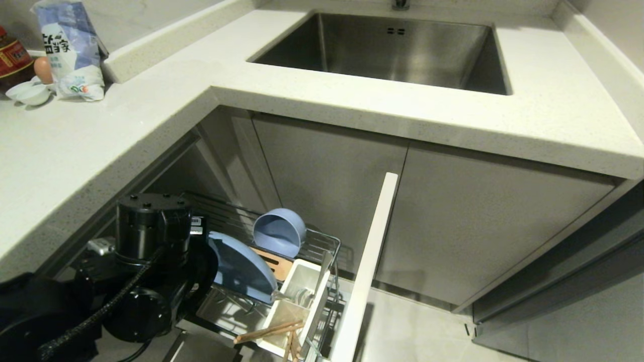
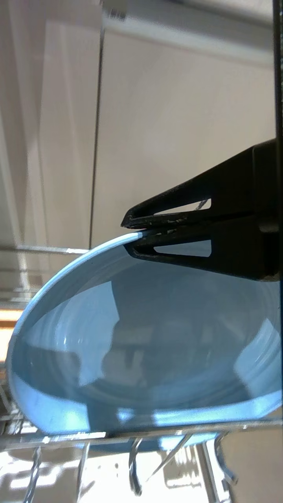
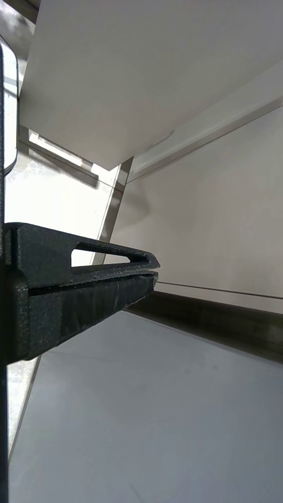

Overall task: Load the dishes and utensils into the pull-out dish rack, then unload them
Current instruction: Pick up the plate and place it in the cupboard

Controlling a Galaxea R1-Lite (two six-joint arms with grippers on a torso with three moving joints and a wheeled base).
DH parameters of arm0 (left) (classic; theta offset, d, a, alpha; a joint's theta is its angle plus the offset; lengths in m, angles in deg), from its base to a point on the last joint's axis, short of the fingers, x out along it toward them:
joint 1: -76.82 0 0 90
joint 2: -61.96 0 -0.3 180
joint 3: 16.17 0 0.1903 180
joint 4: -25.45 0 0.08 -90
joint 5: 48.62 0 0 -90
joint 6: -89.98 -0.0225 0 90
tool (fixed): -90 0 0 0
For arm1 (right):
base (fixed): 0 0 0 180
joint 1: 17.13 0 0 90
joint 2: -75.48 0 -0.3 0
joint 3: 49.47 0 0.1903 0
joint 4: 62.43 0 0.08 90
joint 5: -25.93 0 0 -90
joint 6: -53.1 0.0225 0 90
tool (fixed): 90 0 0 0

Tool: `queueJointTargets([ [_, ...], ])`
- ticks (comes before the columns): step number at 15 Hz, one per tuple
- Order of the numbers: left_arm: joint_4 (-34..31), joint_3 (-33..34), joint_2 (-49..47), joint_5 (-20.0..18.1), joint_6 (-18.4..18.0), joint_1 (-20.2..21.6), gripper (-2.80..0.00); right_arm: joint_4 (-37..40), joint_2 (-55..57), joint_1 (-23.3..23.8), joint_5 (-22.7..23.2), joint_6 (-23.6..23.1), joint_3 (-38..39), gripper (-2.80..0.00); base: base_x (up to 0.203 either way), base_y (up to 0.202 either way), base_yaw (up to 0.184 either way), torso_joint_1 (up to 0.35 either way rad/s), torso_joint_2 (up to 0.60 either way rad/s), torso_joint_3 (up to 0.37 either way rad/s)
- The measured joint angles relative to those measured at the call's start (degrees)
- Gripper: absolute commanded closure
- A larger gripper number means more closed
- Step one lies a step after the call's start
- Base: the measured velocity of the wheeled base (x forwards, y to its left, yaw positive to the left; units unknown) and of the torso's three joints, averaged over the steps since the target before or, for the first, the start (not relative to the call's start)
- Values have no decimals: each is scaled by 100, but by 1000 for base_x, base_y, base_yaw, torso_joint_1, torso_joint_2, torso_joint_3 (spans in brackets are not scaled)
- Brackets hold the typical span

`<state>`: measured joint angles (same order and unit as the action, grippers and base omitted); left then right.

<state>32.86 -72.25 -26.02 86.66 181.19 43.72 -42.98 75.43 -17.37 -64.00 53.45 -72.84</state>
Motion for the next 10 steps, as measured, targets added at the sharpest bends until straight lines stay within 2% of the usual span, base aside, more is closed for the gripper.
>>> queueJointTargets([
  [6, -20, 2, -131, -14, 0, 39, 0, 0, 0, 0, 0, -1, 0, 0, 0, 0, 0, 0, 0, 0],
  [7, -24, 2, -129, -19, -1, 39, -280, 0, 0, 0, 0, -1, 0, 0, 0, 0, 0, 0, 0, 0],
  [10, -138, -4, -108, -56, -12, 35, -280, 1, 0, 1, -2, -2, 0, 0, 0, 0, 0, 0, 0, 0],
])
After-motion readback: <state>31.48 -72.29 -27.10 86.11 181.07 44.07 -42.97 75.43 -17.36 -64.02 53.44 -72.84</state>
